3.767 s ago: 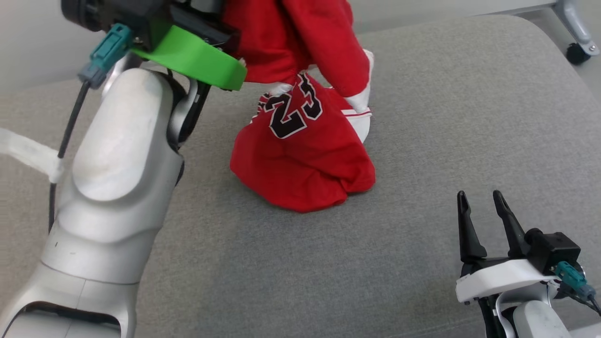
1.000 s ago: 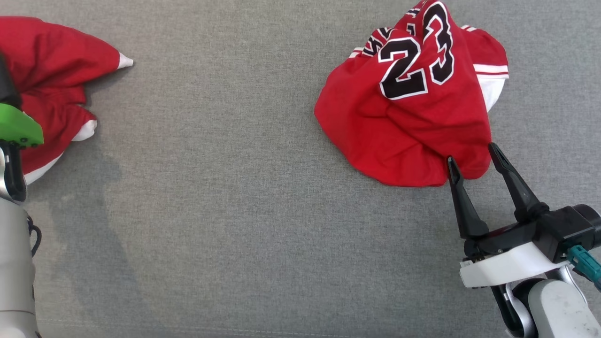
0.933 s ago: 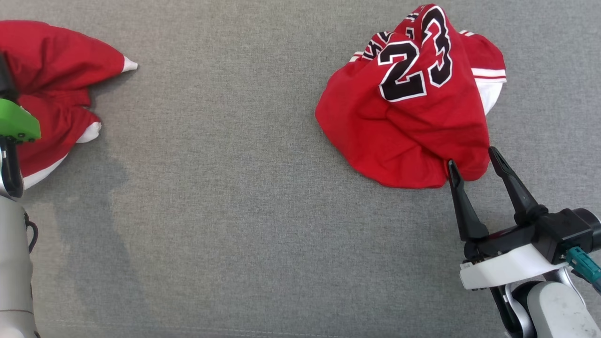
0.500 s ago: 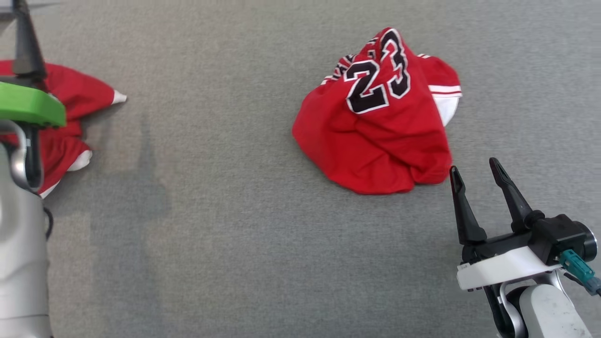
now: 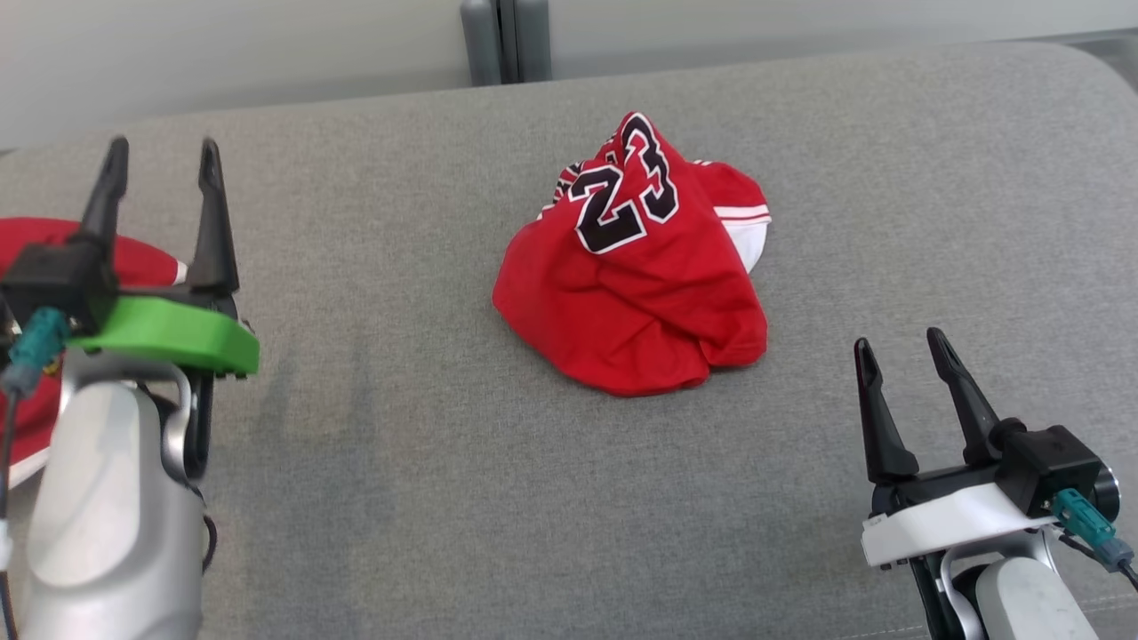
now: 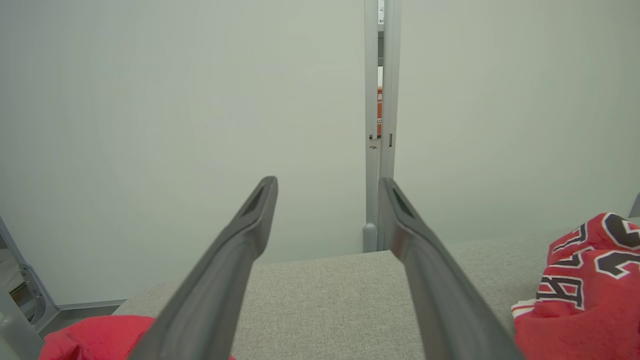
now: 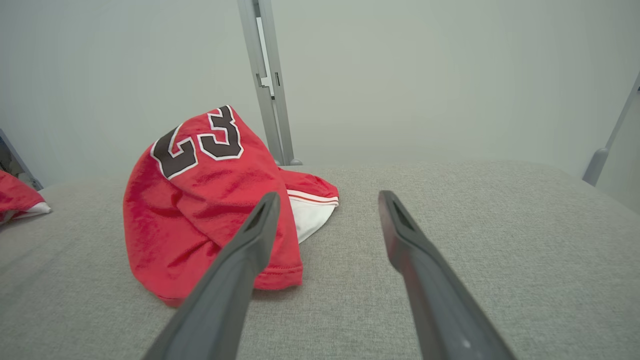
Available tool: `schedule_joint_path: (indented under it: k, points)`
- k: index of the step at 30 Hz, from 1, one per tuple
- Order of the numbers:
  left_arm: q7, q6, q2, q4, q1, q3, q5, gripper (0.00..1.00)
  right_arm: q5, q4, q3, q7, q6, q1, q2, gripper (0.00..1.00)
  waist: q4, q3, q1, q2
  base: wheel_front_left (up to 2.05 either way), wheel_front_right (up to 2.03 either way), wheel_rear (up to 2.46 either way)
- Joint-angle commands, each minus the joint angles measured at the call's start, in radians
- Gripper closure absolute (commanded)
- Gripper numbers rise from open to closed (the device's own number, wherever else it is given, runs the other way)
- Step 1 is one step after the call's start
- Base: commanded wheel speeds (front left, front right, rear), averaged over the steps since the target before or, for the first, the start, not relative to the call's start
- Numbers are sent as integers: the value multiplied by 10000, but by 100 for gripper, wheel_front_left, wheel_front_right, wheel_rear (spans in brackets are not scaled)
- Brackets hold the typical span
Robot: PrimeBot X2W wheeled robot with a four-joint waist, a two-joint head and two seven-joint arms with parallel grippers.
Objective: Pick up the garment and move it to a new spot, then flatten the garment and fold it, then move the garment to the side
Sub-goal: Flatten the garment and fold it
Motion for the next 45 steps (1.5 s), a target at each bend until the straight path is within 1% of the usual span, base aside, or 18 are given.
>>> schedule_joint_path:
  k: [1, 9, 19, 29, 36, 45]
  points:
    - [-3, -15, -52, -97, 440, 57, 28, 0, -2, 51, -29, -46, 1, 171, 49, 0, -150, -397, 0, 0, 0, 0, 0]
    - [-3, 7, -451, -775, 2099, 299, 255, 0, 16, 114, -135, -47, 1, 370, 153, 0, 47, -871, 0, 0, 0, 0, 0]
    - [-5, 4, -807, -1465, 3774, 625, 369, 0, 64, 250, -209, -43, 1, 599, 89, 0, 389, -1268, 0, 0, 0, 0, 0]
    - [-5, -5, -1083, -1666, 4466, 525, 430, 0, 136, 438, -161, -42, 1, 778, 66, 0, 569, -1677, 0, 0, 0, 0, 0]
    - [-5, -13, -1218, -2016, 5050, 428, 283, 0, 221, 479, -155, -43, 1, 867, 72, 0, 548, -1771, 0, 0, 0, 0, 0]
    - [-4, -15, -1332, -2362, 5403, 609, 259, 0, 231, 450, -231, -43, 1, 947, 70, 0, 653, -1758, 0, 0, 0, 0, 0]
